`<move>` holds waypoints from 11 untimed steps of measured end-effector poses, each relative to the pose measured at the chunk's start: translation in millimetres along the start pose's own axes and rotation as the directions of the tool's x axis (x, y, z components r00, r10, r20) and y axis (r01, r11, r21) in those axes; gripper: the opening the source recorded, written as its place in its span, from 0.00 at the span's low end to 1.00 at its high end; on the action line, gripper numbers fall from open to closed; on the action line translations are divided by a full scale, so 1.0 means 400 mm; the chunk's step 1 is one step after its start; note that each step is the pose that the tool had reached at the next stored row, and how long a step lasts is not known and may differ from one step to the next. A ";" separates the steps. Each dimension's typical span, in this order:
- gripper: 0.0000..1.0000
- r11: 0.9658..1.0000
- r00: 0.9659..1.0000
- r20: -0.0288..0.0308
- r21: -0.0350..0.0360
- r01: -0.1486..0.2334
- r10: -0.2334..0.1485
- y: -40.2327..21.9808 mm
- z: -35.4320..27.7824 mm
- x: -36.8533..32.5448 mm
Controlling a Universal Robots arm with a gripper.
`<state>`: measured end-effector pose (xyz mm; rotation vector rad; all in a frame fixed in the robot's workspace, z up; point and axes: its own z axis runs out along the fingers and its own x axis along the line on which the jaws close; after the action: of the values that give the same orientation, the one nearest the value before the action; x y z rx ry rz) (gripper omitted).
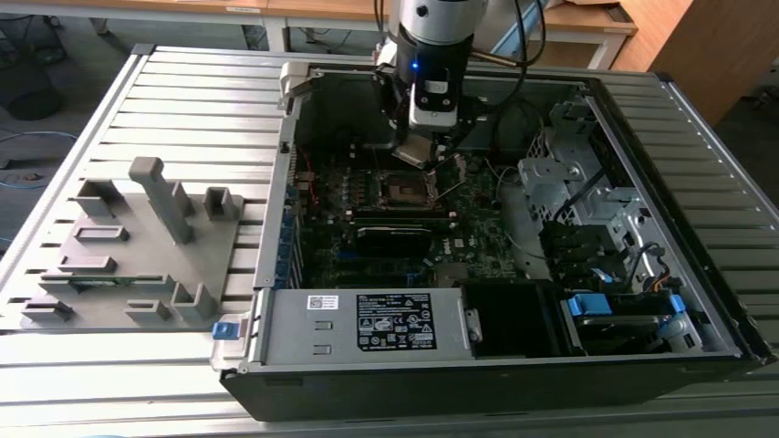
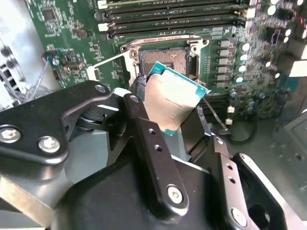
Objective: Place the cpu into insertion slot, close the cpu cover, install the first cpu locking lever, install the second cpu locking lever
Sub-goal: 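Place the cpu into insertion slot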
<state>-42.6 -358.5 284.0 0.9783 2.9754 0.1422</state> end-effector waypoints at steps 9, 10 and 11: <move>0.54 0.997 0.997 0.007 -0.002 -0.079 0.079 0.000 0.001 0.000; 0.54 0.997 0.997 0.007 -0.002 -0.079 0.079 0.000 0.001 0.000; 0.54 0.997 0.997 0.007 -0.002 -0.079 0.079 0.000 0.001 0.000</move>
<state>-42.7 -358.5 283.8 1.0940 2.9311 0.1415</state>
